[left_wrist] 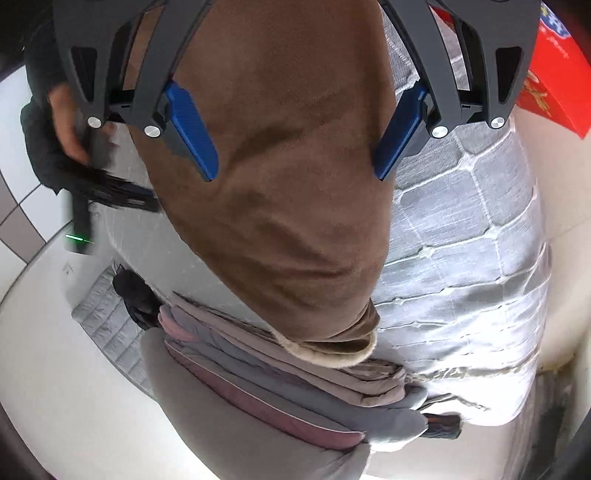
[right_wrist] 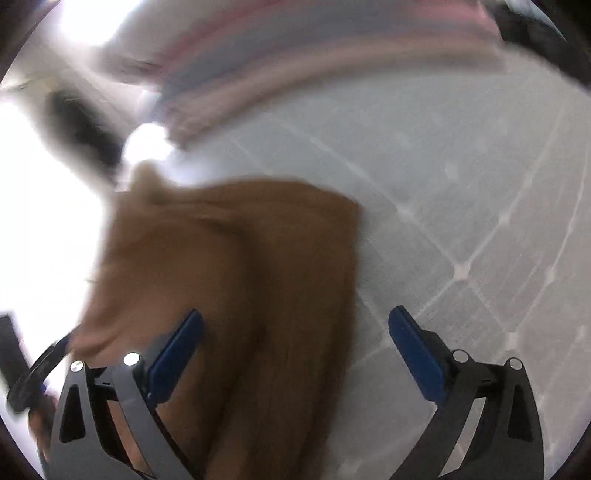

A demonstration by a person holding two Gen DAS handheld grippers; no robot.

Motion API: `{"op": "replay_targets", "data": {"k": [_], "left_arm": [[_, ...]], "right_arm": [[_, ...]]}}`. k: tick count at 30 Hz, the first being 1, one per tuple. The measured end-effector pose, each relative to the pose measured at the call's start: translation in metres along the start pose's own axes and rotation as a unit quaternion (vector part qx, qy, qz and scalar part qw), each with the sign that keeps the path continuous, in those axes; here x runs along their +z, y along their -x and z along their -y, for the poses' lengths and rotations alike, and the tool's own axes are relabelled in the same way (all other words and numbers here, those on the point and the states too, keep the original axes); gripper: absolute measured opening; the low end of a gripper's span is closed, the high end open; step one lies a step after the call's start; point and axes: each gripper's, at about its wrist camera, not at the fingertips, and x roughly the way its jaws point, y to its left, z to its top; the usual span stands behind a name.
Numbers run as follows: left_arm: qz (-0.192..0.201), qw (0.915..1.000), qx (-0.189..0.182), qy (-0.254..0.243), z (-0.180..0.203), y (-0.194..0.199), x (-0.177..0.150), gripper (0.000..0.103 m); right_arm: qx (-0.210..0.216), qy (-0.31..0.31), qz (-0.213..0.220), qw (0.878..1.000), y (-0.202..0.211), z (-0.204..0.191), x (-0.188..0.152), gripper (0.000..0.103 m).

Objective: Fold large clothes
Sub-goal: 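Open both tools and lift them off the folded jacket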

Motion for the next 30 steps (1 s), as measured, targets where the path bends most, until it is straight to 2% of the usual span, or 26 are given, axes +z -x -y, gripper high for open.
{"op": "replay_targets", "data": {"k": [1, 3, 5, 7, 8, 9, 11, 15, 16, 18, 19, 20, 22, 23, 27, 30], "left_arm": [[0.002, 1.0, 0.001, 0.002, 0.001, 0.002, -0.001, 0.082], [0.005, 1.0, 0.007, 0.003, 0.003, 0.003, -0.003, 0.082], [0.007, 0.9998, 0.016, -0.002, 0.008, 0.006, -0.006, 0.082], [0.011, 0.9998, 0.013, -0.003, 0.014, 0.011, -0.01, 0.082], [0.012, 0.9999, 0.008, -0.002, 0.017, 0.013, -0.012, 0.082], [0.013, 0.9999, 0.005, -0.002, 0.019, 0.015, -0.014, 0.082], [0.016, 0.9999, 0.004, -0.002, 0.022, 0.021, -0.02, 0.082], [0.022, 0.9996, 0.01, -0.011, 0.026, 0.039, -0.035, 0.082], [0.025, 0.9996, 0.012, -0.011, 0.026, 0.042, -0.038, 0.083], [0.02, 0.9998, 0.006, -0.002, 0.023, 0.044, -0.041, 0.083], [0.019, 0.9998, 0.006, 0.005, 0.021, 0.045, -0.043, 0.083], [0.022, 0.9997, 0.009, 0.009, 0.021, 0.047, -0.045, 0.083], [0.024, 0.9996, 0.015, 0.002, 0.025, 0.051, -0.05, 0.083], [0.027, 0.9994, 0.02, -0.004, 0.029, 0.053, -0.052, 0.083], [0.04, 0.9969, 0.047, -0.048, 0.051, 0.062, -0.065, 0.083], [0.045, 0.9951, 0.061, -0.064, 0.065, 0.067, -0.076, 0.087]], "right_arm": [[0.003, 0.022, 0.014, 1.0, 0.016, -0.014, -0.002, 0.096], [0.008, 0.093, 0.029, 0.995, 0.052, -0.051, -0.032, 0.096], [-0.015, 0.134, -0.003, 0.991, 0.056, -0.07, -0.06, 0.096], [-0.09, 0.154, -0.073, 0.981, 0.03, -0.067, -0.097, 0.096], [-0.084, 0.142, -0.095, 0.982, 0.019, -0.053, -0.116, 0.096], [-0.046, 0.091, -0.117, 0.988, 0.007, -0.03, -0.132, 0.096], [-0.003, 0.03, -0.121, 0.992, 0.013, -0.01, -0.135, 0.096], [-0.012, 0.035, -0.035, 0.999, 0.065, -0.022, -0.128, 0.096], [-0.019, 0.038, -0.036, 0.998, 0.066, -0.024, -0.129, 0.096], [-0.053, 0.065, -0.099, 0.992, 0.041, -0.025, -0.138, 0.096], [-0.051, 0.062, -0.11, 0.991, 0.033, -0.023, -0.137, 0.096], [-0.049, 0.054, -0.105, 0.992, 0.035, -0.021, -0.135, 0.096], [-0.074, 0.063, -0.053, 0.994, 0.059, -0.032, -0.134, 0.096], [-0.105, 0.082, -0.016, 0.991, 0.076, -0.044, -0.138, 0.096], [-0.134, 0.116, 0.103, 0.979, 0.114, -0.088, -0.162, 0.096], [-0.162, 0.121, 0.127, 0.971, 0.117, -0.107, -0.17, 0.096]]}}
